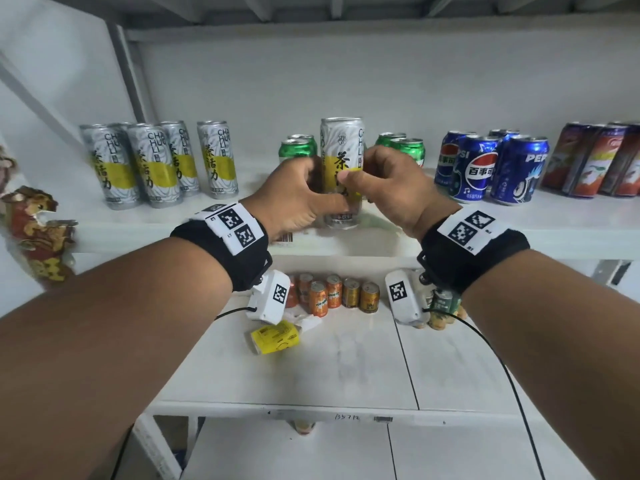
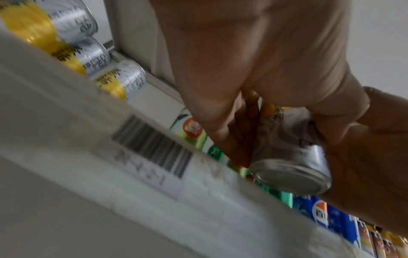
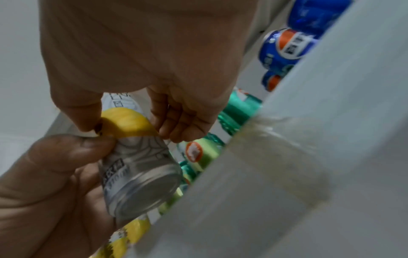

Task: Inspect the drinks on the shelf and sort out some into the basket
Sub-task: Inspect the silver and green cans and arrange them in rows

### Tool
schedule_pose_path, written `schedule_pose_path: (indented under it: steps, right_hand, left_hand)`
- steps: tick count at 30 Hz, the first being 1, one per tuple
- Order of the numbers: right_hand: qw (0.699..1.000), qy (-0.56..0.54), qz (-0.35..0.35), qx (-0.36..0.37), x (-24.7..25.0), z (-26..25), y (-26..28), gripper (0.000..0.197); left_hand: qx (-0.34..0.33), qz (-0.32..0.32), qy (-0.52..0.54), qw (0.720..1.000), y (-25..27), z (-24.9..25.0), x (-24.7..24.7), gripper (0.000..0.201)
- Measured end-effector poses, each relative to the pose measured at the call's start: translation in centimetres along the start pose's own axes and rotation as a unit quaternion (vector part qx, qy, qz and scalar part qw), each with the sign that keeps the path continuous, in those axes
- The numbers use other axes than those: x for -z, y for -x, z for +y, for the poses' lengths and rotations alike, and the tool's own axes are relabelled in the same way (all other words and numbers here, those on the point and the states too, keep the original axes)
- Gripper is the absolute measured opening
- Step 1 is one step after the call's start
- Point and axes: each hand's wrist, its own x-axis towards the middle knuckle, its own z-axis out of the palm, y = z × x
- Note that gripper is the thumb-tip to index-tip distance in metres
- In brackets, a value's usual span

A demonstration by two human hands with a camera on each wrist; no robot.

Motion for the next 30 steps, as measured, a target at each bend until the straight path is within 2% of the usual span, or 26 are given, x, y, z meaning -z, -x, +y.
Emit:
schedule_pose_path:
  steps: [2, 8, 11, 15, 17, 21, 25, 30]
  right_hand:
    - [0.999, 0.005, -0.018, 0.028, -1.0, -2.3, -0.6, 0.04]
    - [0.982, 0.124, -0.059, 0.13, -4.7, -8.5, -3.3, 0.059]
    - [0.962, 0.189, -0.088, 0.176, -7.0, -10.5, -5.0, 0.062]
    - [0.938, 0.254, -0.112, 0.208, -9.6, -12.4, -7.7, 0.049]
    - [0.928, 0.292, -0.109, 0.201, -10.7, -13.0, -9.5, 0.044]
    - [0.911, 0.365, -0.102, 0.162, -12.5, -13.1, -13.2, 0.035]
    - [0.895, 0.418, -0.111, 0.112, -14.1, -11.9, -15.8, 0.036]
    - [0.873, 0.469, -0.126, 0.053, -15.9, -10.4, -18.0, 0.046]
  left_hand:
    - [-0.007, 0.003, -0.015, 1.0, 0.6, 0.9, 1.9, 0.065]
    - [-0.003, 0.017, -0.088, 0.996, 2.0, 3.0, 8.1, 0.041]
    - [0.013, 0.024, -0.116, 0.993, 2.4, 3.0, 11.0, 0.045]
    - [0.038, 0.037, -0.153, 0.987, 2.0, 2.9, 14.4, 0.054]
    - [0.043, 0.037, -0.199, 0.978, 1.1, 3.2, 16.4, 0.054]
    - [0.026, 0.043, -0.308, 0.95, -1.3, 3.6, 20.0, 0.037]
    - [-0.002, 0.038, -0.392, 0.919, -3.9, 3.2, 22.0, 0.037]
    - [-0.046, 0.008, -0.486, 0.873, -6.7, 1.9, 23.6, 0.059]
